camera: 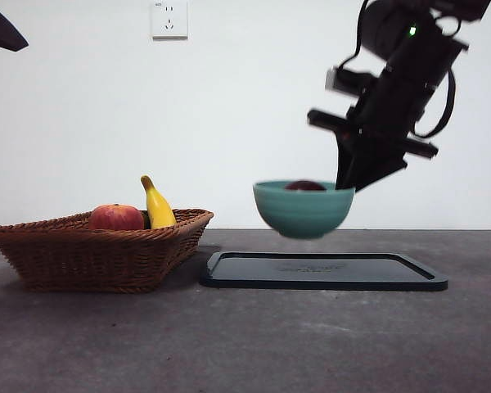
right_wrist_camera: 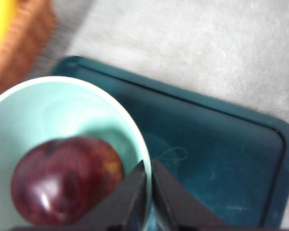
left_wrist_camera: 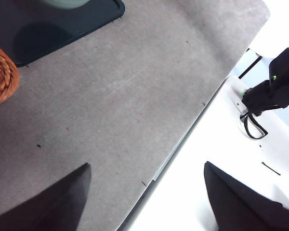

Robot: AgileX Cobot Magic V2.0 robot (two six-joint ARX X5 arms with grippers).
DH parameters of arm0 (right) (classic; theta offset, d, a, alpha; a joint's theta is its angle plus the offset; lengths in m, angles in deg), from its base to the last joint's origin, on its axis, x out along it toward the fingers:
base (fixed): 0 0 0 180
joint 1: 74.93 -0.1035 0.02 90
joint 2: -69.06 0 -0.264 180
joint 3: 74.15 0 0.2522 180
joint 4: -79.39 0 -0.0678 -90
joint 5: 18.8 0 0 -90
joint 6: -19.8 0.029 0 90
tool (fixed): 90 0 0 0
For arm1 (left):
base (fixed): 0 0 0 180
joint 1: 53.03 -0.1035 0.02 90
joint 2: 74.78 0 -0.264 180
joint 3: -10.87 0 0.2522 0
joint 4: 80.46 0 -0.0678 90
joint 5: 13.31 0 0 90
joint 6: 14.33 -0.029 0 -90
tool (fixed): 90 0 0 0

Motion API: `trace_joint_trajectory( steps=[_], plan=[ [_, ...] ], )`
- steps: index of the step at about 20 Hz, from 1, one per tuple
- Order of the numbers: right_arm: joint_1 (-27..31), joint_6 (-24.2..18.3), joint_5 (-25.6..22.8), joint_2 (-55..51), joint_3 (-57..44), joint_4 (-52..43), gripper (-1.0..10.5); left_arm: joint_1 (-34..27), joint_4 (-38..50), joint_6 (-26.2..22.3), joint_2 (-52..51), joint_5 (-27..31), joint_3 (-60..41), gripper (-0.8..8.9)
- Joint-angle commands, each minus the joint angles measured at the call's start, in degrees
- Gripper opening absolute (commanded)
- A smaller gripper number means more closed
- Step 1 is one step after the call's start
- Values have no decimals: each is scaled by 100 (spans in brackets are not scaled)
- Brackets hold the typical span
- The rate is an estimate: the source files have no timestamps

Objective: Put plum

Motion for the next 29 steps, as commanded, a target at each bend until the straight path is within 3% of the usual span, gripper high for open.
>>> trace_joint_trajectory(
  steps=[1,11,14,16,22,25,29],
  plan=[
    [24,-50,17,304,144,-173,11,26,35,-63,33,-20,61,374],
    [48,-85,33,741,140,-258,19,26,37,-66,35,-20,61,374],
    [48,50,33,734,144,-271,165,26,37,-66,35,-17,61,374],
    [50,107,11,647,175,-153,168,26,37,-66,35,-17,61,374],
    [48,24,109,-778,175,221,168,26,39,-92,35,-17,61,374],
    [44,-136,439,-1773,175,817,168,26,39,-107,35,-17,61,374],
    [44,-487,431,-2841,173,1838,168,26,39,-107,35,-20,61,374]
  ],
)
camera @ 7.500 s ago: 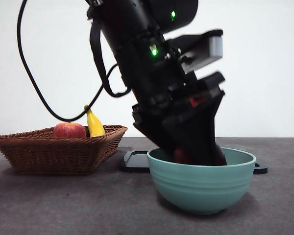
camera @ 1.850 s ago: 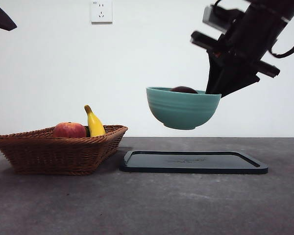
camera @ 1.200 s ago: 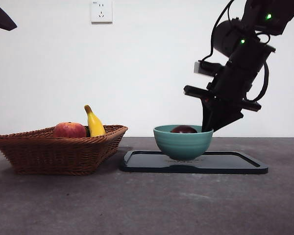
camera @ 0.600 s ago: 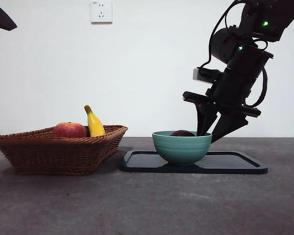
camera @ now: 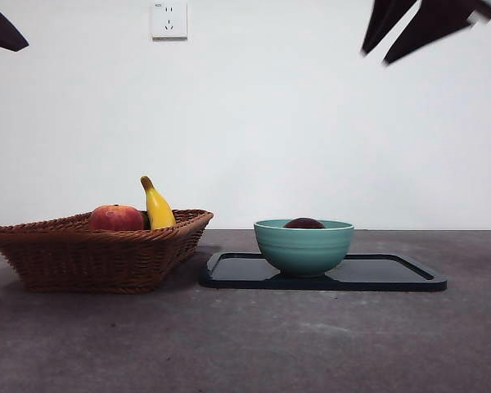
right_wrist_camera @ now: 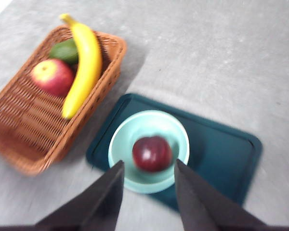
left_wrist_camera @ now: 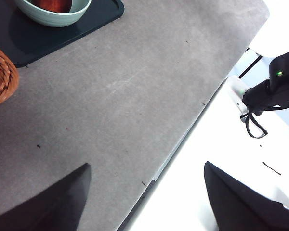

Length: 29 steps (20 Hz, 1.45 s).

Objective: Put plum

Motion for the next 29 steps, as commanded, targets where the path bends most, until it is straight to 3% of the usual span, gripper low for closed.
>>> trace_joint_trajectory(
  steps=[1,8,16,21,29],
  plan=[
    [-31,-284,15,-352,103,555,168,26,39,-87,35,-20,61,374],
    [-98,-332,59,-1648,-345,1582,168,26,42,-87,35,-17,61,374],
    [-271,-313,765,-3008,-1794,1600,168,26,42,-85,35,-20,61,373],
    [-271,-315,1080,-3348,-2317,1600,168,26,42,-85,35,-17,61,374],
    [-271,-315,1080,-3364,-2317,1517,168,26,39,-87,35,-17,61,374]
  ],
)
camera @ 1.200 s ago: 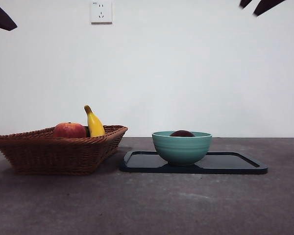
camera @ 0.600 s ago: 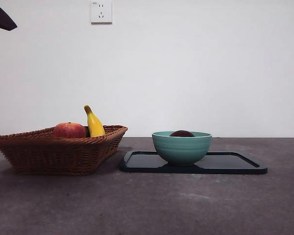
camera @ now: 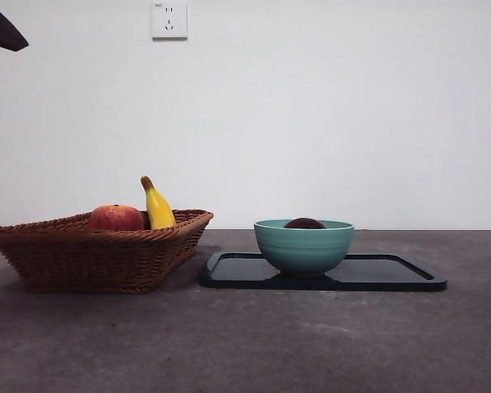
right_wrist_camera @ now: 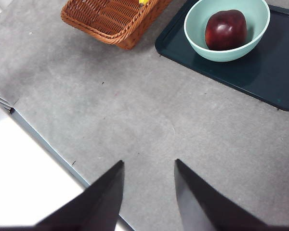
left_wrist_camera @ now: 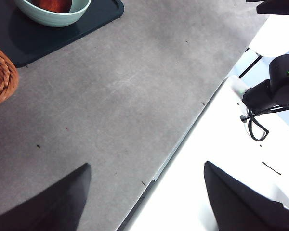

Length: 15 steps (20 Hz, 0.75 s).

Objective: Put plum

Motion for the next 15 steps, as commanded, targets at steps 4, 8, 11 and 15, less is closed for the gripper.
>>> trace_joint_trajectory(
  steps=[4,8,11,15],
  plan=[
    [-39,-39,17,22,48,-52,168,26,42,-85,35,-17,61,374],
    [-39,-39,17,22,48,-55,168,28,352,168,37,-13,61,375],
    [-39,-33,20,22,48,-57,168,101,1182,584,103,59,74,390],
    [-39,-22,20,22,48,-85,168,372,1904,769,699,540,402,446]
  ],
)
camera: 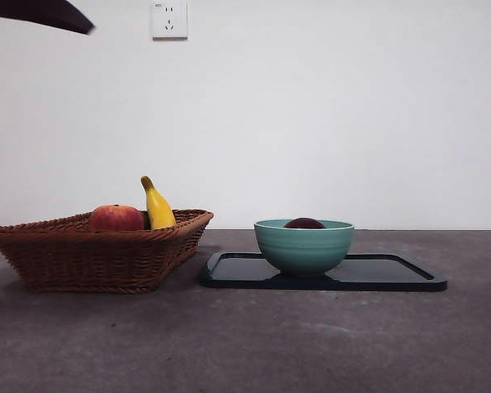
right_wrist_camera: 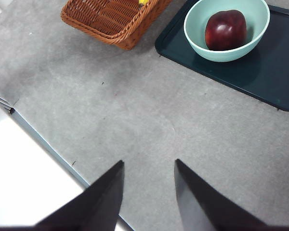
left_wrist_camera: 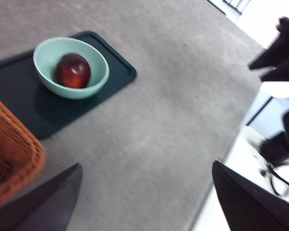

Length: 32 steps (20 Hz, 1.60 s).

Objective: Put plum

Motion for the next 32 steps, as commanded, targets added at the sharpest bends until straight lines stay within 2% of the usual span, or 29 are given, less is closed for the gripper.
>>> trace_joint_trajectory(
  steps=[1,11,15,17,26,32],
  plan=[
    [-39,-20,20,22,48,-92,168,181,286,118,557,205,457,446],
    [-39,-20,20,22,48,-127,168,774,717,-372,3834,1165,3112,442],
    [-39,-17,20,22,48,-122,168,957,953,-601,4894,1482,3797,441],
    [-39,0,20,22,48,-120,168,1045,1126,-741,5261,1674,3923,441],
    [-39,26,17,22,48,-92,168,1226,1342,-1408,6308,1895,3974,436],
    [-39,109,20,22,48,-72,168,1255,1453,-1622,6677,1917,3974,436]
  ],
)
